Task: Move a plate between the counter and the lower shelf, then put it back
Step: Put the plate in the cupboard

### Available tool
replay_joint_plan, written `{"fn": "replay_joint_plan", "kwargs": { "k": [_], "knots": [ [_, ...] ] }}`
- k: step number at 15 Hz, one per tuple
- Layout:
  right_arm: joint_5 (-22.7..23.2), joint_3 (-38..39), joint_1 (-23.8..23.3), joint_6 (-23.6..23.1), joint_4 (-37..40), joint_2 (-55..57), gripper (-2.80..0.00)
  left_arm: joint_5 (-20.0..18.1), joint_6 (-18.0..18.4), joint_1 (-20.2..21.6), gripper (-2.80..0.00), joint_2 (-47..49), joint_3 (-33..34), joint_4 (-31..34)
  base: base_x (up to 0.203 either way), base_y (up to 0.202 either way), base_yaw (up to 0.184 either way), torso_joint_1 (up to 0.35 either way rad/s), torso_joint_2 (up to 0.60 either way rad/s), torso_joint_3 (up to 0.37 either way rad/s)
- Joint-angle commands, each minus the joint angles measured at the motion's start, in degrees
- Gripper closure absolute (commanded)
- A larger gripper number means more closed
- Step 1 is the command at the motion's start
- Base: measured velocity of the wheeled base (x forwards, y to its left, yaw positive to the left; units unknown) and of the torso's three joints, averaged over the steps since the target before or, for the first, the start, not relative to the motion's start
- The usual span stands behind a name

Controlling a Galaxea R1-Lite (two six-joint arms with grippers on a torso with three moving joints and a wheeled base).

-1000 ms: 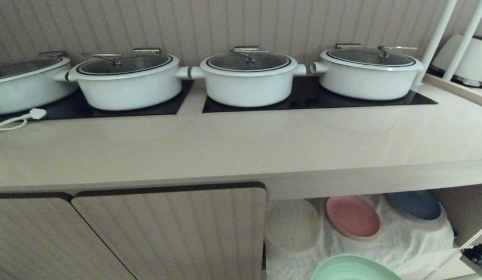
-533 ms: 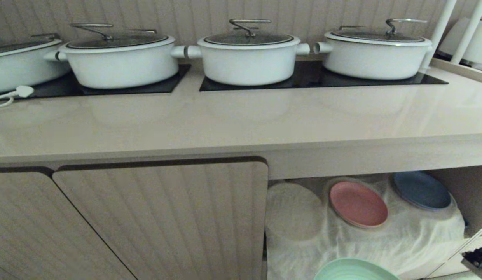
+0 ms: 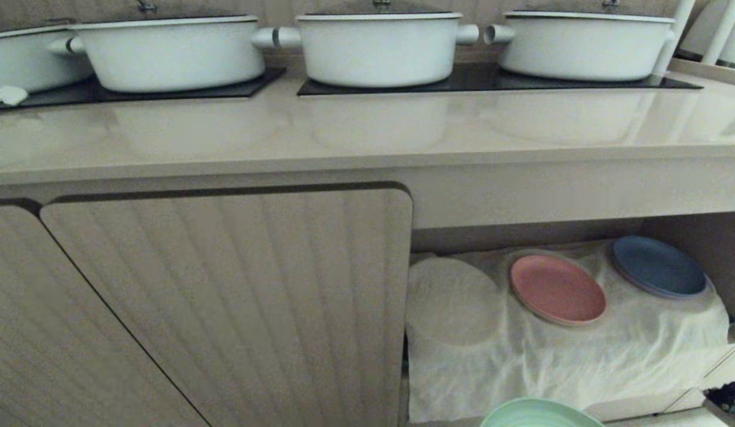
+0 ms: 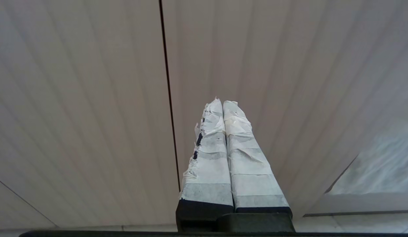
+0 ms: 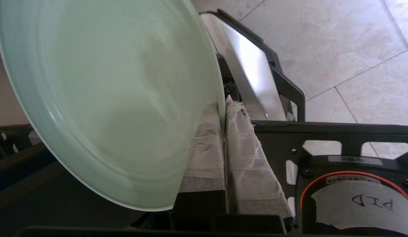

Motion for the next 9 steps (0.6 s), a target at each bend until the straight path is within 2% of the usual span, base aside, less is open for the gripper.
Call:
{"fn": "replay_joint_plan", "kwargs": {
  "k": [1,6,9],
  "knots": [
    [0.1,0.2,0.0,0.3,0.2,0.0,0.0,0.0,-0.1,0.0,0.0,0.0,0.0,0.0,0.0,0.0,0.0,-0.151,0.45,0.288],
    [0.1,0.9,0.0,0.2,0.2,0.0,0.0,0.0,-0.1,0.0,0.0,0.0,0.0,0.0,0.0,0.0,0.0,-0.126,0.43,0.303],
    [0.1,0.9,0.0,0.2,0.2,0.0,0.0,0.0,-0.1,0.0,0.0,0.0,0.0,0.0,0.0,0.0,0.0,-0.027,0.12,0.092]
  ]
}}
